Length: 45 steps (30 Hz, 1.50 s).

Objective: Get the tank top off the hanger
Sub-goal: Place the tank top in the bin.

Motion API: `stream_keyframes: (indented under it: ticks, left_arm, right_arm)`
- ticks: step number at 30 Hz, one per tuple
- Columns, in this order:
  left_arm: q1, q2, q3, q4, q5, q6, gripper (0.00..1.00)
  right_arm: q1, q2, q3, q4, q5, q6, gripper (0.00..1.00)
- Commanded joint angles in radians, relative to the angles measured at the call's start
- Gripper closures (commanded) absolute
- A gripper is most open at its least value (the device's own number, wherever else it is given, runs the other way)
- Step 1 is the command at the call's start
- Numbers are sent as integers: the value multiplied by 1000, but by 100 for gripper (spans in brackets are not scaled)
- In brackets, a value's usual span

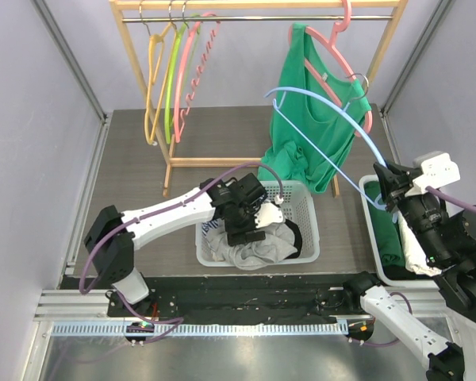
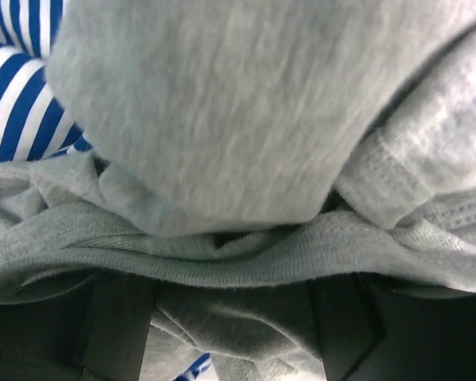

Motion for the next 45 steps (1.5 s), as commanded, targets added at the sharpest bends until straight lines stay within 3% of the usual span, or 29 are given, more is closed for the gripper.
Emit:
stream_keyframes:
  ticks: [1,7,10,17,20,27,36,41,45]
  left_arm:
    - [-25,85,25,82,60,-39,26]
    - [-30,267,166,119,-22,-86,23]
    - [-30,285,136,121,-11,-88,24]
    - [-30,199,-45,184,-6,-77,18]
    - [-30,142,-100,200,-31,-60,1]
    - [-25,23,-139,188,-98,-33,0]
    - [-23,-102,163,-75,-137,-96,0]
    - [-23,-148,390,-155,-124,-105,0]
    - [-23,-165,508,-194,-193,-93,0]
  right_arm:
    - [-2,16,-2,127,27,11,99]
    - [-4,33,-6,113,12,37,99]
    - [-2,36,-3,113,-10,46,99]
    - [-2,53,21,105,-39,74,99]
    - [-2,71,40,101,-51,88,99]
    - [-2,174,121,52,-70,119,99]
    - [0,286,222,36,-42,79,99]
    - [0,340,257,75,-58,62,99]
    - [0,386,305,78,-91,48,99]
